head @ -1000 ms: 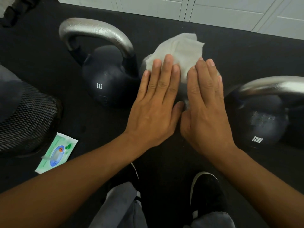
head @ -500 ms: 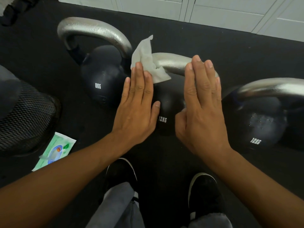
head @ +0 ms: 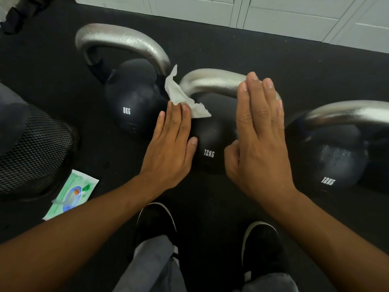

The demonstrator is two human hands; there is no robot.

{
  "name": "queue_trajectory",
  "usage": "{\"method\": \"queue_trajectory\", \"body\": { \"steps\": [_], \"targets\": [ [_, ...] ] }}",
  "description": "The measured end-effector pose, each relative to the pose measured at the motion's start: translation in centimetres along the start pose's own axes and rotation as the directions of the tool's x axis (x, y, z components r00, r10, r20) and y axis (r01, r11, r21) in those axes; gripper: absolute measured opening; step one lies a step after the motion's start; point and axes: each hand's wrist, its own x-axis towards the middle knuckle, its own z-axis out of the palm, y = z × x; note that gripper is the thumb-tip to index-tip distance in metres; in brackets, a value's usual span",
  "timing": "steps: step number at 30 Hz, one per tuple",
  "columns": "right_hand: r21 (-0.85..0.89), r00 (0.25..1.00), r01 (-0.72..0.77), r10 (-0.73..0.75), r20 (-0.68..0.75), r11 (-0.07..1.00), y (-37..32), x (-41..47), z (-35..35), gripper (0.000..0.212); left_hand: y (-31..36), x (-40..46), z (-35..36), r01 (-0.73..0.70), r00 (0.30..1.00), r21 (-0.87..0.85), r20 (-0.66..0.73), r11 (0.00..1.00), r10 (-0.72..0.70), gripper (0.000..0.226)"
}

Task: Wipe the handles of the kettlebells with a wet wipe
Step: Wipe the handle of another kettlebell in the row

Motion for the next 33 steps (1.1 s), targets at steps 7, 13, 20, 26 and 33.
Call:
{"method": "queue_trajectory", "body": {
  "steps": [7,13,20,26,33],
  "targets": [
    [-0.002,1.000,-0.004,0.004,0.000,1.000,0.0,0.0,0.0,0.090,0.3,0.5,-0.8,-0.040,0.998,-0.043,-0.042,0.998,0.038,0.068],
    [-0.010,1.000,0.003,-0.003,0.007,1.000,0.1,0.0,-0.1,0.090,0.1,1.3,-0.9,-0.078,0.994,-0.071,-0.082,0.994,0.072,0.067],
    [-0.004,1.000,0.003,-0.003,-0.005,1.000,0.0,0.0,0.1,0.091,-0.9,-0.6,0.5,-0.019,0.998,-0.136,0.064,0.990,0.028,0.067],
    [-0.002,1.000,0.002,-0.002,-0.010,1.000,0.0,0.0,0.1,0.091,-0.1,0.6,-1.0,-0.064,0.997,-0.245,-0.060,0.967,0.051,0.067],
    [0.014,1.000,0.005,-0.005,-0.004,1.000,0.0,0.0,0.1,0.088,1.1,3.4,-4.0,-0.230,0.963,-0.264,-0.198,0.937,0.180,0.065]
  ]
}}
